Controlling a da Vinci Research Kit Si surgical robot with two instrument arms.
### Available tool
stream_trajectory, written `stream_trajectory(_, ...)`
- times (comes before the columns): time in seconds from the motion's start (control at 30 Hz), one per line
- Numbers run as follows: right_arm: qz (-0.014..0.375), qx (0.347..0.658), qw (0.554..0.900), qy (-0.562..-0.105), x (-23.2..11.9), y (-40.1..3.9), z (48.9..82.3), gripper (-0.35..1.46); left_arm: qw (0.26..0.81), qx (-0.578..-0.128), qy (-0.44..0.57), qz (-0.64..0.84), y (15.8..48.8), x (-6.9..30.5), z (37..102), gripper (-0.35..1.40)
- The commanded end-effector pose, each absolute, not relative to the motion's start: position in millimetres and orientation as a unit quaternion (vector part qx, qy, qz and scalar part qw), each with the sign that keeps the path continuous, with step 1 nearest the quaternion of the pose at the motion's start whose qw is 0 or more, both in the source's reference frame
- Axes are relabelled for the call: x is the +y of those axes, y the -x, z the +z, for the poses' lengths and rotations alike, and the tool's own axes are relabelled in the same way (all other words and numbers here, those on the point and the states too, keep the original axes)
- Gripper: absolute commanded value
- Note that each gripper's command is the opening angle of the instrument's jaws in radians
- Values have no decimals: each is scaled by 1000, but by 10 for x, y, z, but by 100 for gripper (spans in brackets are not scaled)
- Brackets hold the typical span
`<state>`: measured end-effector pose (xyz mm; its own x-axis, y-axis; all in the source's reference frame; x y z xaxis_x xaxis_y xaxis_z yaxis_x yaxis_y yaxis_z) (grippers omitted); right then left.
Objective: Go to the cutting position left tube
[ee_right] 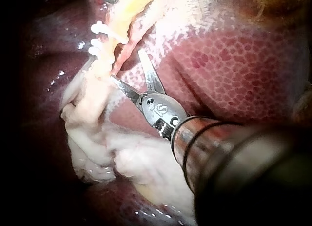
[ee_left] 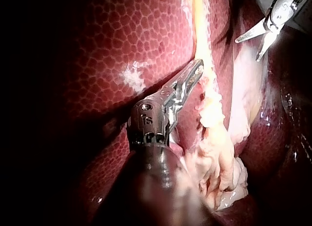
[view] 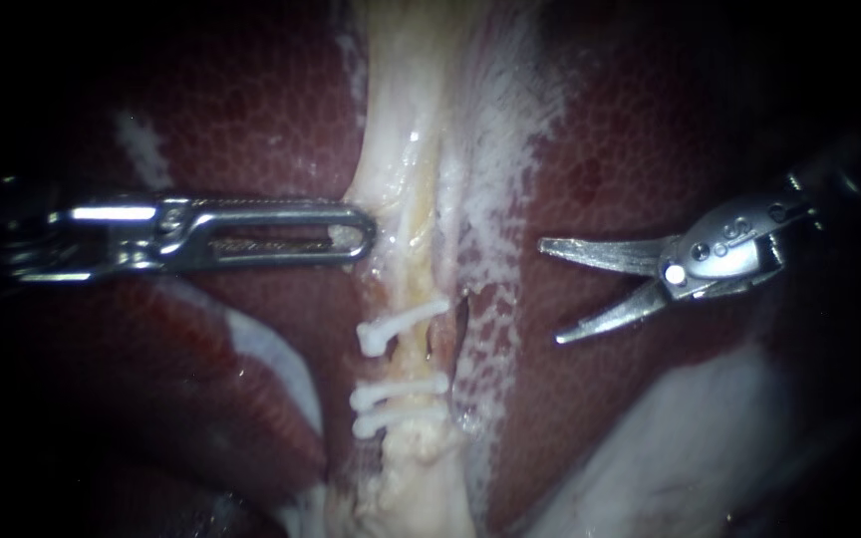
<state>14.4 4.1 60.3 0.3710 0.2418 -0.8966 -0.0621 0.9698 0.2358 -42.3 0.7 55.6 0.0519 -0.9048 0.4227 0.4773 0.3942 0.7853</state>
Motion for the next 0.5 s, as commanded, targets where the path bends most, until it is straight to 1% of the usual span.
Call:
stream_trajectory(0.03,92,553,824,-81,41,-144,603,144,689,-472,-227,-501,423,7,556,-35)
stream_trajectory(0.23,88,555,823,-81,40,-143,603,144,689,-472,-226,-501,424,7,555,-35)
stream_trajectory(0.5,93,544,826,-115,26,-149,612,144,683,-477,-230,-503,417,13,535,-35)
